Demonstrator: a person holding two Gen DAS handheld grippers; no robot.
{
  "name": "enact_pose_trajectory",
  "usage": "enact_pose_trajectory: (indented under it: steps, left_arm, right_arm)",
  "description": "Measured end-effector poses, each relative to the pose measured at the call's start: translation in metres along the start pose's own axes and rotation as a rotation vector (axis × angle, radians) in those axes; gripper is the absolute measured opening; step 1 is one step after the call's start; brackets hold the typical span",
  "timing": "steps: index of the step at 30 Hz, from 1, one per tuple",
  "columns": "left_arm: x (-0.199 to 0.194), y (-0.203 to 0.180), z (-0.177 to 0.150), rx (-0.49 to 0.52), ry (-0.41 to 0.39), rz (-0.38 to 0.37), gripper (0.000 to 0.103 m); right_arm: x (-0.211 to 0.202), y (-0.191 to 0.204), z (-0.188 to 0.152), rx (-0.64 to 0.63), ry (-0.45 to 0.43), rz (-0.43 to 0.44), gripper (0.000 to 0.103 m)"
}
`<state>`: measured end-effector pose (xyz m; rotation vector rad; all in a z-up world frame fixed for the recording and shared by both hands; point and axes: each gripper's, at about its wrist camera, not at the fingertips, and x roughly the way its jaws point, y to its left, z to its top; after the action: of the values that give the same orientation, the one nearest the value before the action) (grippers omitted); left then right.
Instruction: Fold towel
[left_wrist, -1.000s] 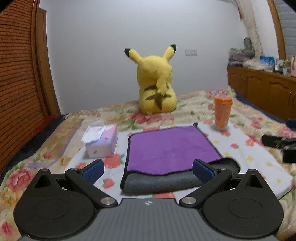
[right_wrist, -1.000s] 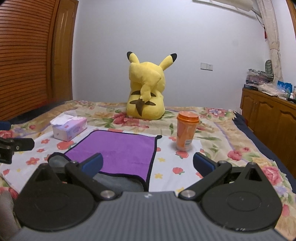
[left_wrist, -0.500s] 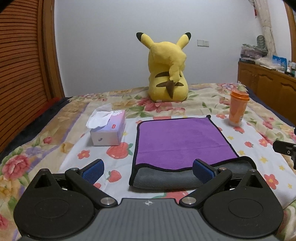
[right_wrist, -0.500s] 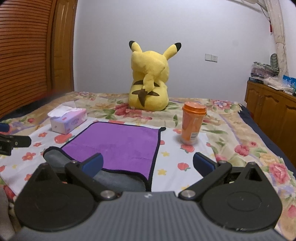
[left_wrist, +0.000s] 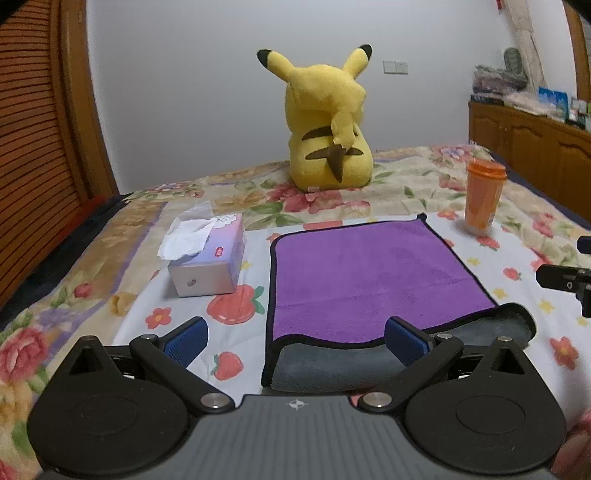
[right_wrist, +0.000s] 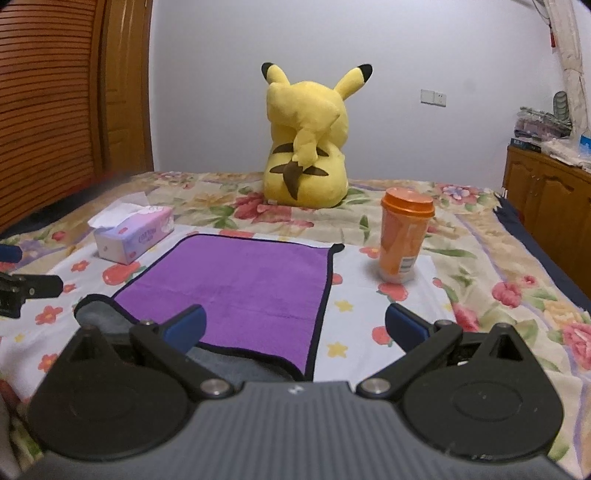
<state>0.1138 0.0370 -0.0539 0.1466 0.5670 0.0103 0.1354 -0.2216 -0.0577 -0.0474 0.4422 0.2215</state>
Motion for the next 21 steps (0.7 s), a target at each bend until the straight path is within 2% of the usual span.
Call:
enact_pose_trajectory:
  steps: [11, 21]
  left_arm:
    - [0.040, 0.017, 0.002, 0.006, 0.063, -0.029, 0.103]
    - [0.071, 0.033, 0.001, -0.035, 0.137, -0.064, 0.093]
  right_arm:
    - [0.032, -0.001, -0.004, 0.000, 0.087, 0.034, 0.103]
    - [0.053, -0.001, -0.009, -0.008, 0.160, 0.066, 0.102]
